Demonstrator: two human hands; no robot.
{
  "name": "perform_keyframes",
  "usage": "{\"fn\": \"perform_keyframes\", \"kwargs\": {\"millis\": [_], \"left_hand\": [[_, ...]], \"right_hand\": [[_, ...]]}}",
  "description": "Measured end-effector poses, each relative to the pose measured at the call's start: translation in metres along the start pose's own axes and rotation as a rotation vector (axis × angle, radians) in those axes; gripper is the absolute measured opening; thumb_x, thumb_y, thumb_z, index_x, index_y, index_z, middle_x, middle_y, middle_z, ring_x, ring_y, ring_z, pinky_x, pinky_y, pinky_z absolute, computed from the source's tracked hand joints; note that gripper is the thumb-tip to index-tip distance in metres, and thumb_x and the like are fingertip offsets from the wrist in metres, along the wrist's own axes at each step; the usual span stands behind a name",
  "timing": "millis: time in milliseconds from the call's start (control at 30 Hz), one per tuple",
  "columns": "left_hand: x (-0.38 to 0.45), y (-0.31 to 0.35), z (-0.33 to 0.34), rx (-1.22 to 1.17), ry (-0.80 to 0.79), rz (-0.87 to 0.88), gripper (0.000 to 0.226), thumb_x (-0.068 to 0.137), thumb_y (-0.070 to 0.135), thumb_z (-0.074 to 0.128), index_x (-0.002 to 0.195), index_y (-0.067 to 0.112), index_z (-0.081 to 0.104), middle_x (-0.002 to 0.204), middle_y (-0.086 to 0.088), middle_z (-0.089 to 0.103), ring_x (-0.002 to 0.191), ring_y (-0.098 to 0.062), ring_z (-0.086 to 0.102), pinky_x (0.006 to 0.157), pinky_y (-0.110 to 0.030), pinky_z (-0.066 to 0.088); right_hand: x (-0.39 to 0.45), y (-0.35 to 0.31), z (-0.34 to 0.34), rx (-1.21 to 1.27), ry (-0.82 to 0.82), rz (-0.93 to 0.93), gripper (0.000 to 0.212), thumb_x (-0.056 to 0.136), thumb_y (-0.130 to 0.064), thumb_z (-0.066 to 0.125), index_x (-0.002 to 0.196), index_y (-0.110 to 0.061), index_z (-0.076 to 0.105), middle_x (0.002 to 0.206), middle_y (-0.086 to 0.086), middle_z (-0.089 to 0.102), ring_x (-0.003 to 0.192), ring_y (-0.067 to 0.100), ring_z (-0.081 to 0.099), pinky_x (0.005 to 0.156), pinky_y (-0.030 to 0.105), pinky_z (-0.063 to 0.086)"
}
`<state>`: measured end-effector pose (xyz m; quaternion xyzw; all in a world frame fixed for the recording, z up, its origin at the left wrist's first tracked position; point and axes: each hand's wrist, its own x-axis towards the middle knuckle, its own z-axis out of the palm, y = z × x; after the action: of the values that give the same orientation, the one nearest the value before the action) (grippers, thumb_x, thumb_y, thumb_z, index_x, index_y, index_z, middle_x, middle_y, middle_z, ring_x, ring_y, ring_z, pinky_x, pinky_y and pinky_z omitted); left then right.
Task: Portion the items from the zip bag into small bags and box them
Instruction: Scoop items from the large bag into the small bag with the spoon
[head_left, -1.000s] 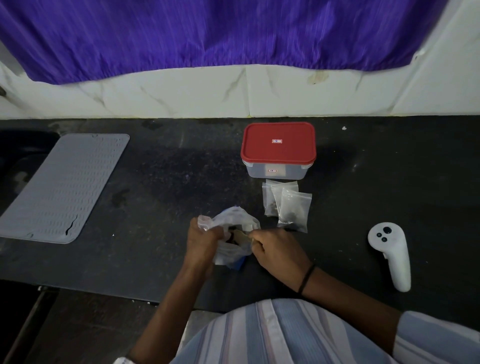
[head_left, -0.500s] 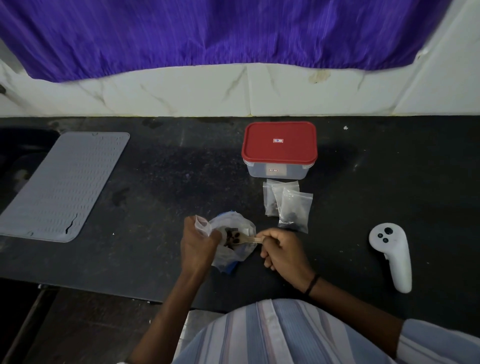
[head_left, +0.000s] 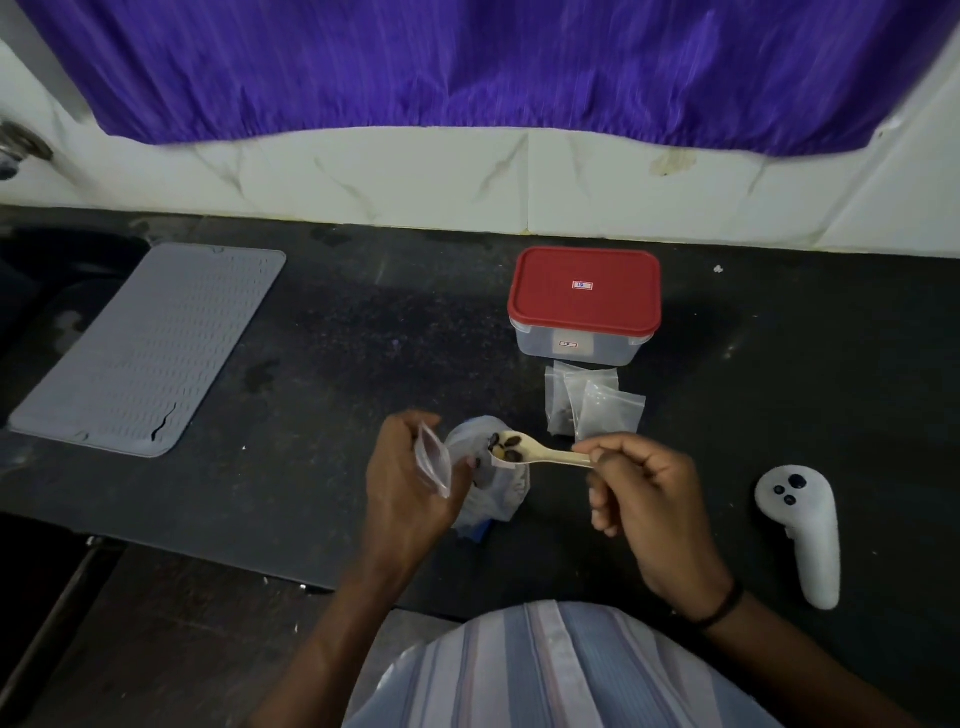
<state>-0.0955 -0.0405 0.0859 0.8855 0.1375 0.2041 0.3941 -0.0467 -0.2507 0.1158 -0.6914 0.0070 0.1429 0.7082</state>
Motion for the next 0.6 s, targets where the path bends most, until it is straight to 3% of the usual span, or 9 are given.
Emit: {"fn": "perform_keyframes", "kwargs": {"millis": [100, 233, 333, 367, 433, 500, 533, 600], "left_hand": [[-0.002, 0.009, 0.004, -0.016, -0.142, -0.061, 0.041, 0.079, 0.015, 0.083, 0.112, 0.01, 0.059, 0.088, 0.011, 0.05, 0.079, 0.004, 0.055, 0.073, 0.002, 0.039], [-0.002, 0.022, 0.006, -0.058, -0.082, 0.17, 0.062, 0.073, -0.002, 0.084, 0.1, 0.044, 0.05, 0.083, 0.023, 0.051, 0.093, 0.025, 0.052, 0.079, 0.007, 0.035], [-0.002, 0.015, 0.006, -0.062, -0.073, 0.171, 0.077, 0.076, 0.005, 0.083, 0.107, 0.064, 0.044, 0.083, 0.024, 0.051, 0.092, 0.022, 0.052, 0.081, 0.003, 0.039], [-0.002, 0.014, 0.005, -0.07, -0.063, 0.148, 0.074, 0.078, 0.009, 0.084, 0.106, 0.065, 0.044, 0.084, 0.023, 0.052, 0.092, 0.02, 0.053, 0.082, -0.002, 0.043], [-0.002, 0.015, 0.004, -0.064, -0.065, 0.176, 0.055, 0.08, 0.01, 0.082, 0.098, 0.049, 0.048, 0.083, 0.021, 0.054, 0.093, 0.02, 0.053, 0.083, -0.016, 0.052], [-0.002, 0.024, 0.005, -0.084, -0.062, 0.308, 0.044, 0.078, 0.003, 0.076, 0.094, 0.032, 0.048, 0.089, 0.017, 0.059, 0.094, 0.027, 0.05, 0.083, -0.012, 0.05], [-0.002, 0.027, 0.005, -0.09, -0.058, 0.347, 0.043, 0.078, 0.004, 0.074, 0.096, 0.033, 0.048, 0.099, 0.023, 0.058, 0.094, 0.029, 0.049, 0.083, -0.01, 0.047], [-0.003, 0.021, 0.006, -0.051, -0.067, 0.308, 0.038, 0.082, 0.023, 0.072, 0.103, 0.04, 0.047, 0.103, 0.03, 0.057, 0.094, 0.02, 0.053, 0.082, -0.014, 0.047]], "right_hand": [[-0.003, -0.019, 0.005, 0.038, -0.048, -0.043, 0.029, 0.094, 0.0, 0.049, 0.085, -0.012, 0.074, 0.053, 0.007, 0.053, 0.043, 0.022, 0.046, 0.038, 0.025, 0.036], [-0.005, -0.03, 0.01, 0.0, -0.109, -0.075, 0.03, 0.095, 0.0, 0.05, 0.084, -0.015, 0.074, 0.052, 0.007, 0.054, 0.043, 0.021, 0.048, 0.039, 0.024, 0.037], [-0.006, -0.031, 0.011, -0.028, -0.137, -0.081, 0.031, 0.095, -0.001, 0.05, 0.084, -0.016, 0.074, 0.053, 0.007, 0.055, 0.043, 0.02, 0.048, 0.039, 0.024, 0.038], [-0.006, -0.031, 0.011, -0.044, -0.144, -0.086, 0.03, 0.094, 0.0, 0.05, 0.084, -0.016, 0.074, 0.053, 0.006, 0.055, 0.043, 0.02, 0.048, 0.04, 0.024, 0.039], [-0.006, -0.031, 0.011, -0.113, -0.153, -0.133, 0.027, 0.094, 0.0, 0.052, 0.086, -0.015, 0.074, 0.052, 0.004, 0.056, 0.044, 0.017, 0.05, 0.042, 0.025, 0.041], [-0.007, -0.032, 0.012, -0.251, -0.159, -0.259, 0.022, 0.092, -0.005, 0.056, 0.089, -0.017, 0.074, 0.053, -0.001, 0.058, 0.045, 0.012, 0.053, 0.043, 0.029, 0.045], [-0.007, -0.033, 0.013, -0.342, -0.159, -0.345, 0.02, 0.09, -0.009, 0.057, 0.09, -0.017, 0.075, 0.054, -0.006, 0.059, 0.046, 0.01, 0.055, 0.043, 0.029, 0.046], [-0.007, -0.035, 0.014, -0.512, -0.179, -0.509, 0.019, 0.087, -0.012, 0.057, 0.092, -0.015, 0.075, 0.055, -0.017, 0.057, 0.049, 0.006, 0.057, 0.045, 0.017, 0.042]]}}
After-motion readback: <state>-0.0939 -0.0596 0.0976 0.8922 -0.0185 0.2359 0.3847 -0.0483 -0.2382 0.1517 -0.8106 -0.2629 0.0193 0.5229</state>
